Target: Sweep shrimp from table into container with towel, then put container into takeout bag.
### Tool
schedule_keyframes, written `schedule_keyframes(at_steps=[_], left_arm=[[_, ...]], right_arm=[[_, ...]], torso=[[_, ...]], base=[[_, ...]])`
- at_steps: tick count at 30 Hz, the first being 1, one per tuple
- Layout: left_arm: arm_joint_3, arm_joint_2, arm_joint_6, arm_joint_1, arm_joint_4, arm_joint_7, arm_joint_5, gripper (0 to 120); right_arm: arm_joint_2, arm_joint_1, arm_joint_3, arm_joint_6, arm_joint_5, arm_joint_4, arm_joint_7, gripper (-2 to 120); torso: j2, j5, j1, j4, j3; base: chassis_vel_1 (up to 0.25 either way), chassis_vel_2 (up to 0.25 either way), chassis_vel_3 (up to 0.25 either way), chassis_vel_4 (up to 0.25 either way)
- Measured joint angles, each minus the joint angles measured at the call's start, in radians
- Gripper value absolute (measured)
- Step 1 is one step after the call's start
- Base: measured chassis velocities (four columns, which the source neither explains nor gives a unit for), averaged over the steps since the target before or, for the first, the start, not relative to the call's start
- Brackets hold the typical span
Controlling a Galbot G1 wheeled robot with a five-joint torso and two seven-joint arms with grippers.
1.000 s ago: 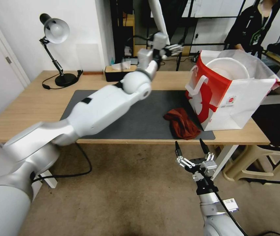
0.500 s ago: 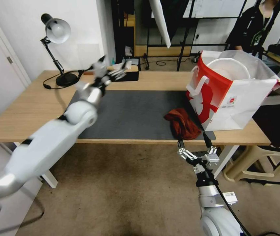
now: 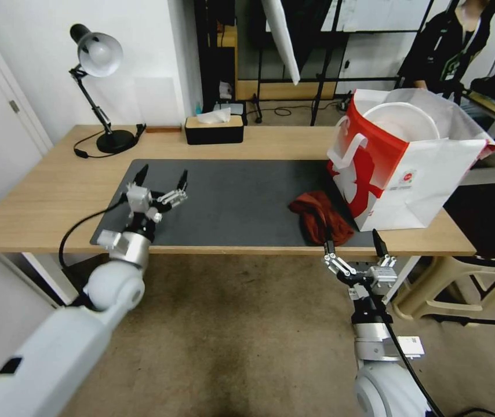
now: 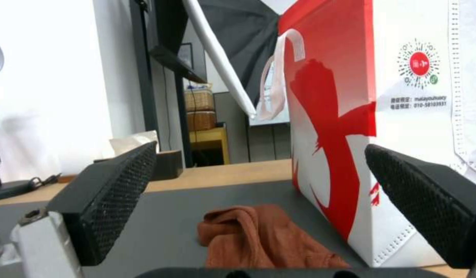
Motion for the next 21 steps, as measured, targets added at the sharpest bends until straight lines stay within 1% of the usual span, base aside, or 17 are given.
schedule_keyframes(at_steps=[1, 2, 3, 4, 5, 6, 8, 9, 10, 11, 12, 16, 21], left_arm=[[-0.012, -0.012, -0.002, 0.016, -0.003, 0.000, 0.012, 100], [-0.012, -0.012, -0.002, 0.016, -0.003, 0.000, 0.012, 100], [-0.042, -0.045, -0.006, 0.059, -0.016, 0.001, 0.042, 100], [-0.052, -0.055, -0.008, 0.076, -0.021, 0.004, 0.051, 100], [-0.070, -0.074, -0.016, 0.109, -0.026, 0.015, 0.077, 100], [-0.070, -0.074, -0.016, 0.109, -0.026, 0.015, 0.077, 100], [-0.085, -0.089, -0.043, 0.144, -0.026, 0.028, 0.113, 100], [-0.085, -0.089, -0.043, 0.144, -0.026, 0.028, 0.113, 100], [-0.092, -0.095, -0.059, 0.159, -0.023, 0.032, 0.132, 100], [-0.105, -0.104, -0.092, 0.187, -0.017, 0.050, 0.160, 100], [-0.105, -0.104, -0.092, 0.187, -0.017, 0.050, 0.160, 100], [-0.126, -0.124, -0.138, 0.238, -0.017, 0.064, 0.186, 100], [-0.134, -0.130, -0.147, 0.260, -0.024, 0.068, 0.204, 100]], right_arm=[[0.003, 0.000, 0.000, 0.000, -0.003, 0.000, 0.001, 100], [0.003, 0.000, 0.000, 0.000, -0.003, 0.000, 0.001, 100], [0.008, 0.000, 0.000, 0.001, -0.012, -0.005, 0.002, 100], [0.009, 0.000, 0.000, 0.002, -0.015, -0.010, 0.002, 100], [0.010, 0.006, -0.002, 0.005, -0.021, -0.019, 0.003, 100], [0.010, 0.006, -0.002, 0.005, -0.021, -0.019, 0.003, 100], [0.013, 0.016, -0.005, 0.007, -0.024, -0.029, 0.003, 100], [0.013, 0.016, -0.005, 0.007, -0.024, -0.029, 0.003, 100], [0.015, 0.022, -0.007, 0.007, -0.026, -0.034, 0.003, 100], [0.019, 0.032, -0.010, 0.008, -0.029, -0.045, 0.003, 100], [0.019, 0.032, -0.010, 0.008, -0.029, -0.045, 0.003, 100], [0.024, 0.048, -0.020, 0.013, -0.042, -0.070, 0.003, 100], [0.030, 0.052, -0.023, 0.012, -0.062, -0.083, 0.001, 100]], torso=[[0.000, -0.0001, 0.000, 0.0000, 0.000], [0.000, -0.0001, 0.000, 0.0000, 0.000], [0.000, -0.0002, 0.000, -0.0002, 0.000], [0.000, 0.0000, 0.000, -0.0004, 0.000], [0.000, 0.0001, 0.000, -0.0005, 0.000], [0.000, 0.0001, 0.000, -0.0005, 0.000], [0.000, -0.0001, 0.000, -0.0004, 0.000], [0.000, -0.0001, 0.000, -0.0004, 0.000], [0.000, 0.0000, 0.000, -0.0005, 0.000], [0.000, -0.0001, 0.000, -0.0004, 0.000], [0.000, -0.0001, 0.000, -0.0004, 0.000], [0.000, -0.0002, 0.000, -0.0003, 0.000], [0.000, 0.0000, 0.000, -0.0004, 0.000]], base=[[0.000, 0.000, 0.000, 0.000], [0.000, 0.000, 0.000, 0.000], [0.000, 0.000, 0.000, 0.000], [0.000, 0.000, 0.000, 0.000], [0.000, 0.000, 0.000, 0.000], [0.000, 0.000, 0.000, 0.000], [0.000, 0.000, 0.000, 0.000], [0.000, 0.000, 0.000, 0.000], [0.000, 0.000, 0.000, 0.000], [0.000, 0.000, 0.000, 0.000], [0.000, 0.000, 0.000, 0.000], [0.000, 0.000, 0.000, 0.000], [0.000, 0.000, 0.000, 0.000]])
